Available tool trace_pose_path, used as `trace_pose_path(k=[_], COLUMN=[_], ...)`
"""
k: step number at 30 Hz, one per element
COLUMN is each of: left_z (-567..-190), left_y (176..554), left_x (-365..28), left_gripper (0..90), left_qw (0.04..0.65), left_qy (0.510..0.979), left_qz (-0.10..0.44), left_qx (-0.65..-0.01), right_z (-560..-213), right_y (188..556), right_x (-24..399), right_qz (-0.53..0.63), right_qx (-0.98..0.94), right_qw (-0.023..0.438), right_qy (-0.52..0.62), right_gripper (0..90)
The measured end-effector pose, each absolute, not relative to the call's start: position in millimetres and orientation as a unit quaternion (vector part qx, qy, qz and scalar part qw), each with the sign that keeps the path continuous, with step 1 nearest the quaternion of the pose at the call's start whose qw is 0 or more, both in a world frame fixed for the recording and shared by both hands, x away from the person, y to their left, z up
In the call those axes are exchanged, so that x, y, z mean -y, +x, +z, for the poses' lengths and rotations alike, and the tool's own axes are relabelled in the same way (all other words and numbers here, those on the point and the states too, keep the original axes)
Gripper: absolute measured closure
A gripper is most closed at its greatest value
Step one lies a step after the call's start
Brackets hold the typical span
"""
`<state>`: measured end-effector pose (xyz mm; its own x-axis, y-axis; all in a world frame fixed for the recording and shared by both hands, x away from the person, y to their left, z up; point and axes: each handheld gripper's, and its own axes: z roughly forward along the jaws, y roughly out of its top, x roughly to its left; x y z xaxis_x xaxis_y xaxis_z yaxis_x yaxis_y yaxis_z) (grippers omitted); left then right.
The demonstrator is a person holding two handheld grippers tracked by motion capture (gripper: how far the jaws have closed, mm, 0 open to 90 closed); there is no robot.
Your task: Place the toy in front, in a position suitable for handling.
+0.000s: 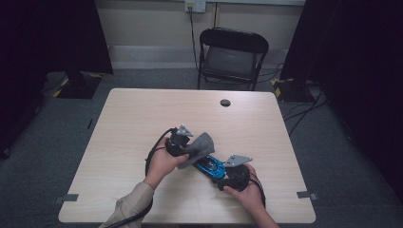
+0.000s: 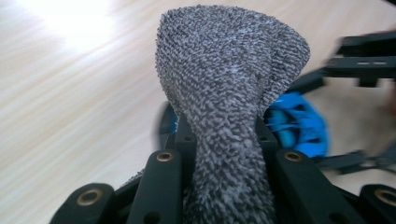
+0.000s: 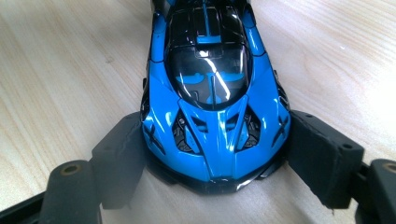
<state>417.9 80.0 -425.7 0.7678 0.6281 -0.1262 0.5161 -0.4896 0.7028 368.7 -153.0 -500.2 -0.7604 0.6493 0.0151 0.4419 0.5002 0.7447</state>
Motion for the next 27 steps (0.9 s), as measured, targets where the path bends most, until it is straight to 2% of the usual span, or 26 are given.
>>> trace_pose_path(k=[5, 9, 16, 27], left_z=[-432, -439, -448, -444], left_y=[406, 399, 397, 405], left_x=[-54, -33, -24, -33], left_gripper=[72.1, 72.1, 72.1, 72.2], left_qw=[0.386, 0.367, 0.357, 0.361], left_qy=[0.871, 0.887, 0.896, 0.887], left_qz=[0.048, 0.037, 0.026, 0.031], left_qx=[-0.301, -0.277, -0.265, -0.287], right_z=[-500, -500, -500, -500], right_y=[369, 369, 369, 369], right_x=[153, 153, 153, 153], right_qz=[0.385, 0.385, 0.385, 0.385], right_qx=[-0.856, -0.856, -0.856, -0.856], right_qw=[0.135, 0.135, 0.134, 0.134], right_qy=[0.319, 0.318, 0.318, 0.318], right_gripper=[23.9, 23.9, 23.9, 23.8])
